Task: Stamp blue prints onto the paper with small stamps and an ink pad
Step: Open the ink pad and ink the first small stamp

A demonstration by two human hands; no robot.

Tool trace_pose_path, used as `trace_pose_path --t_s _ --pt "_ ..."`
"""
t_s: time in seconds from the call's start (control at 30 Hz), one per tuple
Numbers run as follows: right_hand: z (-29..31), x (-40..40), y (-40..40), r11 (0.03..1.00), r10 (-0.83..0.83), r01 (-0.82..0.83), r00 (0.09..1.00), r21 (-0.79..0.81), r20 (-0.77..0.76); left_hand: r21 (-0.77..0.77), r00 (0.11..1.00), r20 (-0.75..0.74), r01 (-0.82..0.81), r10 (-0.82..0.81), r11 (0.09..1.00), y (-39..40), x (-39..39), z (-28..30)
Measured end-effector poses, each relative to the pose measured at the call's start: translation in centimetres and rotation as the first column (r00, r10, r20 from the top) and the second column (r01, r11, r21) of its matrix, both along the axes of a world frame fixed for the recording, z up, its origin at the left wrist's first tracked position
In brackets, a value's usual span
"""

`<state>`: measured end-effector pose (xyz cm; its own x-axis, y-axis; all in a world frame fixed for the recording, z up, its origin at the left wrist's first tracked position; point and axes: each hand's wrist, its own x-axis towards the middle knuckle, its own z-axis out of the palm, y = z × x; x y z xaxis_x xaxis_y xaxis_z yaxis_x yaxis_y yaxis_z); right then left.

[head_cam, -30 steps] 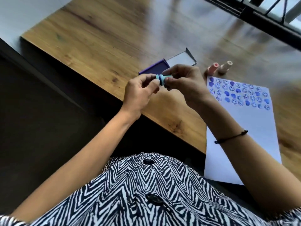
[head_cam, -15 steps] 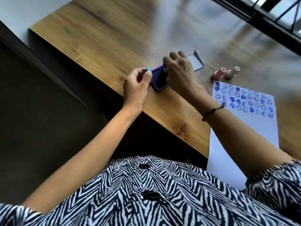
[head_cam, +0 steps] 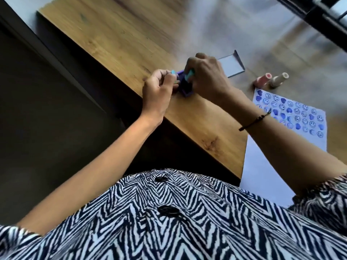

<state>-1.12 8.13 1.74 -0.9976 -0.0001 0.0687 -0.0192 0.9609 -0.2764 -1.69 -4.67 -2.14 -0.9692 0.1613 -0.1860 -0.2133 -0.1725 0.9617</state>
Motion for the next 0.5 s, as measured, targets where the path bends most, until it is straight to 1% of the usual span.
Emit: trace_pose_path --t_s 0.07,0.17,0.3,0.4,0.5 --pt "0.2 0.0 -0.4 0.999 0.013 -0.013 1.000 -0.039 0.009 -0.001 1.000 0.006 0.012 -0.012 1.000 -0.1 0.0 -0.1" --pt "-0.2 0.7 -1.0 0.996 0.004 -0.006 1.000 -0.090 -0.019 0.025 1.000 0.020 0.021 -0.022 0.999 -0.3 -0.2 -0.2" --pt "-0.1 0.6 -1.2 0.995 -0.027 0.029 1.000 -0.096 0.013 0.042 1.000 0.015 0.019 -0.019 0.999 -0.3 -0.1 -0.2" --pt "0.2 0.1 -1.5 0.996 -0.033 0.037 0.998 -0.087 0.046 0.025 1.000 0.010 0.018 -0.019 1.000 -0.2 0.0 0.0" --pt "0.3 0.1 -1.8 0.996 -0.037 0.041 0.998 -0.082 0.045 0.005 1.000 0.006 0.019 -0.019 1.000 -0.2 0.1 0.1"
